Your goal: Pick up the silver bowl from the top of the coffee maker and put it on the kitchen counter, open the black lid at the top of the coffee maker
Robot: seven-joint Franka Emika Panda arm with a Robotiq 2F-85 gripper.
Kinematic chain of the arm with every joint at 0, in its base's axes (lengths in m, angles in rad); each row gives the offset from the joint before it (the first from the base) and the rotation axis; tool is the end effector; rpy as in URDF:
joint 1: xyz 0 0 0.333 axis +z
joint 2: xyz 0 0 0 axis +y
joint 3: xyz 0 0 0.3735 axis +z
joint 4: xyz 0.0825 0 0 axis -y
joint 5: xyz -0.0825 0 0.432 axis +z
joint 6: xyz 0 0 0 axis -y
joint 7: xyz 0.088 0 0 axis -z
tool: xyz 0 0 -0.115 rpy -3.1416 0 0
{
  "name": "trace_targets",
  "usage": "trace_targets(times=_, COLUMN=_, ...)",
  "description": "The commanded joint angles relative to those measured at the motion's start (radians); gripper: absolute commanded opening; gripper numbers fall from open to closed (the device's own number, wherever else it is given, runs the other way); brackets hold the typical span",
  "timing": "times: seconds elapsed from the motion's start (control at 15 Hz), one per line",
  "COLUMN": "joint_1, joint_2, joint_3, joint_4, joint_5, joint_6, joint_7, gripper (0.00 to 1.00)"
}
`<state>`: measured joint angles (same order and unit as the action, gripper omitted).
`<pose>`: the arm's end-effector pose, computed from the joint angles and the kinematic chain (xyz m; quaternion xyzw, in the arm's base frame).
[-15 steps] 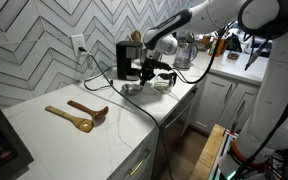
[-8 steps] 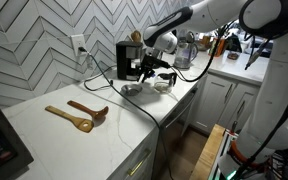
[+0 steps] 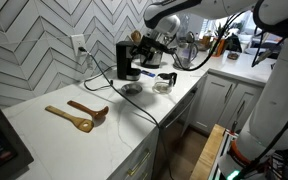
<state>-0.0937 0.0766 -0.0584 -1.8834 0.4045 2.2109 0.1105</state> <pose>0.6517 -0.0831 0.5249 -0.9510 0.2250 -0.1264 0.1701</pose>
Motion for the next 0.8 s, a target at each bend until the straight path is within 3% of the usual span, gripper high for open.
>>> trace_targets(times=0.0, joint_1=0.005, joint_2=-0.045, joint_3=-0.012, joint_4=0.063, joint_5=-0.092, joint_6=-0.043, joint_7=0.093, gripper=1.0)
trace_targets(times=0.27, joint_1=-0.007, joint_2=-0.067, joint_3=-0.026, joint_4=0.146, joint_5=-0.157, joint_6=-0.034, joint_7=0.157, gripper=1.0)
trace_targets(times=0.33, joint_1=0.001, joint_2=-0.057, joint_3=-0.017, joint_4=0.121, joint_5=-0.113, joint_6=-0.013, joint_7=0.114, gripper=1.0)
trace_targets(times=0.73, joint_1=-0.004, joint_2=-0.06, joint_3=-0.027, joint_4=0.152, joint_5=-0.133, joint_6=-0.014, joint_7=0.132, gripper=1.0)
